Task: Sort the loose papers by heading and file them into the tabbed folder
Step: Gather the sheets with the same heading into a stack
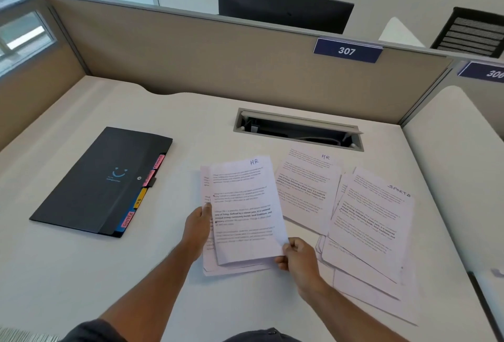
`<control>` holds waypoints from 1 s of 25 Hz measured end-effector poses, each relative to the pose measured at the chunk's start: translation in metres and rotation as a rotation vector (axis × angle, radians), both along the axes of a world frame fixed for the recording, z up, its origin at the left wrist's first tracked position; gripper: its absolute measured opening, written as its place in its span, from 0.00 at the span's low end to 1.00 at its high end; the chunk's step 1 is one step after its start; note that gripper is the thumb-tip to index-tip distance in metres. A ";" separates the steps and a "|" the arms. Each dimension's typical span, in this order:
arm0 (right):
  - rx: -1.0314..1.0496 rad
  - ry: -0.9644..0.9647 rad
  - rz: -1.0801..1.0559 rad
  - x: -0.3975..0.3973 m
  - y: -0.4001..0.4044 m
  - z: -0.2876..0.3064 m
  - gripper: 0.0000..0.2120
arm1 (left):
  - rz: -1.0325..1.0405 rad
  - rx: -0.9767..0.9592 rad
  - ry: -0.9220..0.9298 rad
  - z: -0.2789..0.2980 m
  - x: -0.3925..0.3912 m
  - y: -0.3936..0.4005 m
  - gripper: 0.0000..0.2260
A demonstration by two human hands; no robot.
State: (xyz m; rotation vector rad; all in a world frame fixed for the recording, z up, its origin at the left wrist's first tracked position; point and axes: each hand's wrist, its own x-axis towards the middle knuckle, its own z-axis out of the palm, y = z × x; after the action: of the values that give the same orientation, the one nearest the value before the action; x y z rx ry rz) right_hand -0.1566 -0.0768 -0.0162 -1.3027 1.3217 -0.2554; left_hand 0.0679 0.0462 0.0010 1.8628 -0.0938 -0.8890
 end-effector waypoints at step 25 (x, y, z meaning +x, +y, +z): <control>-0.872 0.864 0.628 -0.006 -0.095 0.003 0.38 | -0.002 0.056 -0.021 -0.024 0.011 -0.002 0.08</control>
State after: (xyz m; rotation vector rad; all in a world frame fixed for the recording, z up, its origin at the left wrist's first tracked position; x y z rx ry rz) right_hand -0.1623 -0.1723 -0.0135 -2.6981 1.4369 0.2504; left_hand 0.0788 0.0444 -0.0234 1.9249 -0.0848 -0.8820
